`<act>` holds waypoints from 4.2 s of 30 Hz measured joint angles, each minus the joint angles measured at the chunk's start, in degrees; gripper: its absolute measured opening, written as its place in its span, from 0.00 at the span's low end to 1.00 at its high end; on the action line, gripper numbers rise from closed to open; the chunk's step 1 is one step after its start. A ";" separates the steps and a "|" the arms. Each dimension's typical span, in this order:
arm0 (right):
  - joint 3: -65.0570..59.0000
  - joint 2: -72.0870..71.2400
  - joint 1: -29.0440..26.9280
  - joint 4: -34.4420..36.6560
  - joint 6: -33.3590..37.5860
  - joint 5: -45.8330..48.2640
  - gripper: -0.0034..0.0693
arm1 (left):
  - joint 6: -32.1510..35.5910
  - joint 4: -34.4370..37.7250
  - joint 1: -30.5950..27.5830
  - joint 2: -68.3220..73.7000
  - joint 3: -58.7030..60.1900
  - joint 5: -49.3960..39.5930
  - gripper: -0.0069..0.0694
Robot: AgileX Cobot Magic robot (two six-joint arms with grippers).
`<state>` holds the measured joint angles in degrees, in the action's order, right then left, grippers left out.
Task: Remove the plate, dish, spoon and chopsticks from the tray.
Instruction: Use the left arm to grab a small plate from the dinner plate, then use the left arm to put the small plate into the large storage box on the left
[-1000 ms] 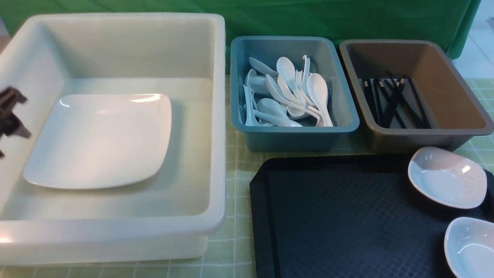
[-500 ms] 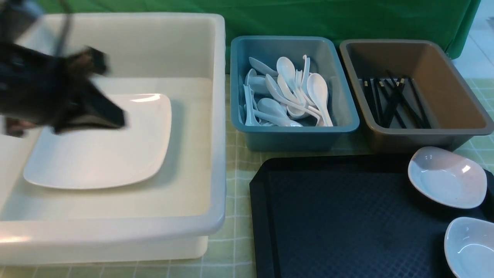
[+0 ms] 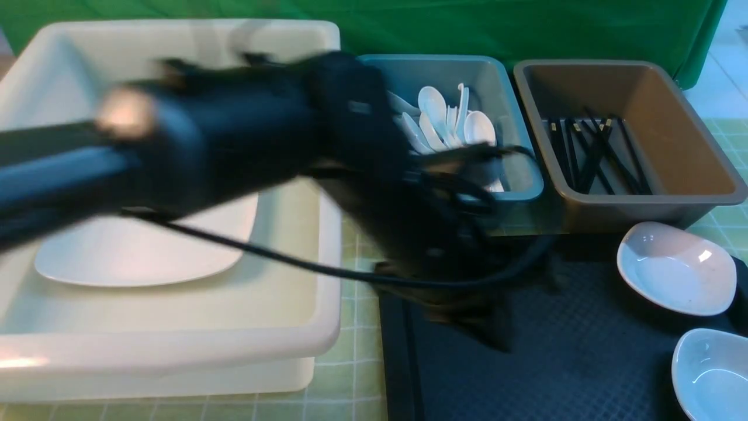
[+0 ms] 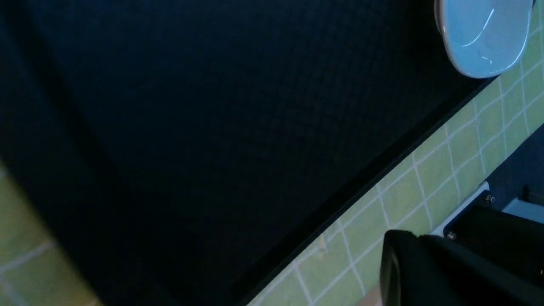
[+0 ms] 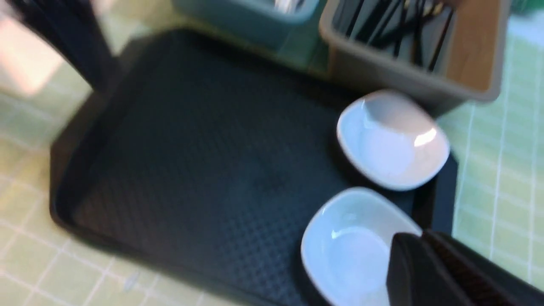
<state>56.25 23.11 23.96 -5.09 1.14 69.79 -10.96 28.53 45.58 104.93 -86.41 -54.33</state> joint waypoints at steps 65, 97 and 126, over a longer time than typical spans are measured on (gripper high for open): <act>6.56 -2.60 0.00 -0.75 0.04 -1.32 0.12 | -4.84 -20.29 -8.46 10.13 -60.12 -14.59 0.09; 6.56 -2.60 0.00 -0.75 -1.67 -3.27 0.16 | 17.67 3.80 -47.44 -7.55 19.38 6.59 0.09; 6.51 -2.60 0.00 -3.43 -1.50 -11.49 0.21 | 18.46 6.05 -47.54 -7.55 30.74 4.31 0.10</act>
<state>62.77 20.51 23.96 -8.52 -0.36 58.31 7.49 34.58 -1.96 97.37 -55.67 -50.03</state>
